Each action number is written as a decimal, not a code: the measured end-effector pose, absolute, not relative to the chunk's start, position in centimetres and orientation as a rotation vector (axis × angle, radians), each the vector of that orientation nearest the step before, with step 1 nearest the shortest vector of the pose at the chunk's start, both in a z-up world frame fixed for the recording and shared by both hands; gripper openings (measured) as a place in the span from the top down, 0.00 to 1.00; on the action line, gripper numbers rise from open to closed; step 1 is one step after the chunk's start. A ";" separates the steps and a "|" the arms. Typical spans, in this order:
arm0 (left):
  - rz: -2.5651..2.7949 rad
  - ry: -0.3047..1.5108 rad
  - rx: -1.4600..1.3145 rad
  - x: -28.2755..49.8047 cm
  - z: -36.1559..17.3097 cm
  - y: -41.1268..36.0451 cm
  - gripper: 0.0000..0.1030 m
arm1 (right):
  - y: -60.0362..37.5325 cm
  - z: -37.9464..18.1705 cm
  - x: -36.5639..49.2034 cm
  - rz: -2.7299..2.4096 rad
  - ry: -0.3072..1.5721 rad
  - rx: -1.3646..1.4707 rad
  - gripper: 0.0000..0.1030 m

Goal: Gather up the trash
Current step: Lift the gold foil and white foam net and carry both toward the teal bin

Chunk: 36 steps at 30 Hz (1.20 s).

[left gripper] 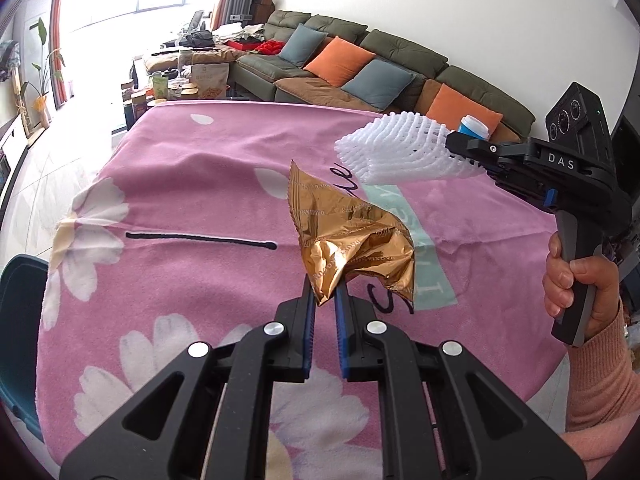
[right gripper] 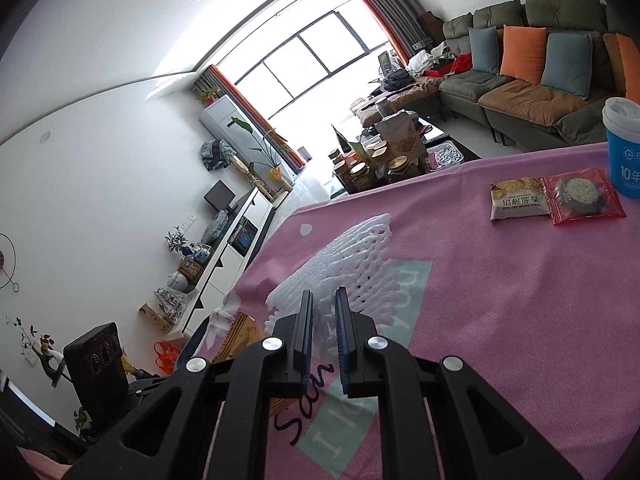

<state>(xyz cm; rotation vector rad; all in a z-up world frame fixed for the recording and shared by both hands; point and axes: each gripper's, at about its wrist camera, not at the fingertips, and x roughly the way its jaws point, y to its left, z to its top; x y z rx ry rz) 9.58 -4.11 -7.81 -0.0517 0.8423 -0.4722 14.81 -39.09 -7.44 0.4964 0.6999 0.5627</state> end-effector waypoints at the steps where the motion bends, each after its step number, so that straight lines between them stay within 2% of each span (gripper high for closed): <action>1: -0.465 0.840 -0.055 9.4 -7.7 -3.7 0.90 | -38.9 -7.4 14.7 0.568 0.699 0.499 0.90; 36: -0.327 0.799 -0.119 6.2 -6.7 2.4 0.90 | -34.0 -7.5 13.3 0.681 0.699 0.523 0.90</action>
